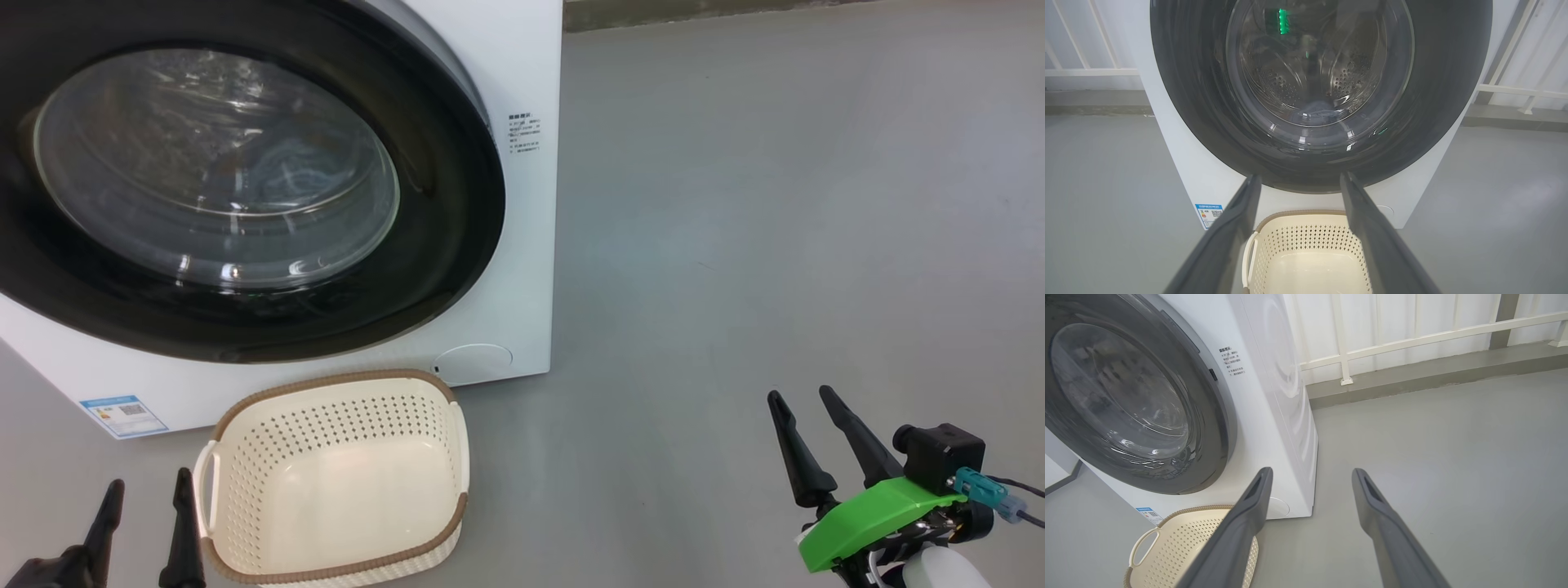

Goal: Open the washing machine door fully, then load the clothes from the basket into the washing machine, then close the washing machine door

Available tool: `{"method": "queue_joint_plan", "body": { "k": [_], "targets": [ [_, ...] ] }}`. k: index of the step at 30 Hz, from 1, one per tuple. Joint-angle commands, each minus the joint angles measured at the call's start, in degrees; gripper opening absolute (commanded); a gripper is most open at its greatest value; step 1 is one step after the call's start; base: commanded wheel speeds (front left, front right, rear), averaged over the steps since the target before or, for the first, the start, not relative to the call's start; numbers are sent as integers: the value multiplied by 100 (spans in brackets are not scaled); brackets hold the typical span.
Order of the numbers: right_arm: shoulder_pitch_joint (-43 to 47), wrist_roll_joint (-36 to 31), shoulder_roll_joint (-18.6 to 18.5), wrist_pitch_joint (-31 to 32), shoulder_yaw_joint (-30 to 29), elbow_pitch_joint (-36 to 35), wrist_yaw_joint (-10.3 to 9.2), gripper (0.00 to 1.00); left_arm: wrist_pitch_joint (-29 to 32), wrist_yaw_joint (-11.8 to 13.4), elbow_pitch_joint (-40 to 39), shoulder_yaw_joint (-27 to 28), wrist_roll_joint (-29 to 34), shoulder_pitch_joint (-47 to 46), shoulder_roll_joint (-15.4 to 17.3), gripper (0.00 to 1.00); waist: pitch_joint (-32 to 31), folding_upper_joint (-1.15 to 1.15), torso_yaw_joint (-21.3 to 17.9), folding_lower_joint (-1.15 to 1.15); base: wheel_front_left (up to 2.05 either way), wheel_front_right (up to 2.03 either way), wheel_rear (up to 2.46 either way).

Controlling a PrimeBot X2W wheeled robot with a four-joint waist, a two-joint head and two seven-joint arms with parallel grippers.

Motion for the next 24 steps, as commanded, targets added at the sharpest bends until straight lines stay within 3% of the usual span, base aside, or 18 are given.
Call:
{"method": "queue_joint_plan", "body": {
  "k": [1, 24],
  "targets": [
    [43, -84, -26, -27, 56, -150, 6, 100, -37, -14, -101, 245, 27, -39, 93, 100, -3, 0, -11, 0, 0, 0, 0],
    [51, -112, -3, -27, -40, -220, 6, 100, -37, -14, -205, 376, 36, 25, 83, 100, -23, 0, -54, 0, 0, 0, 0]
  ]
}}
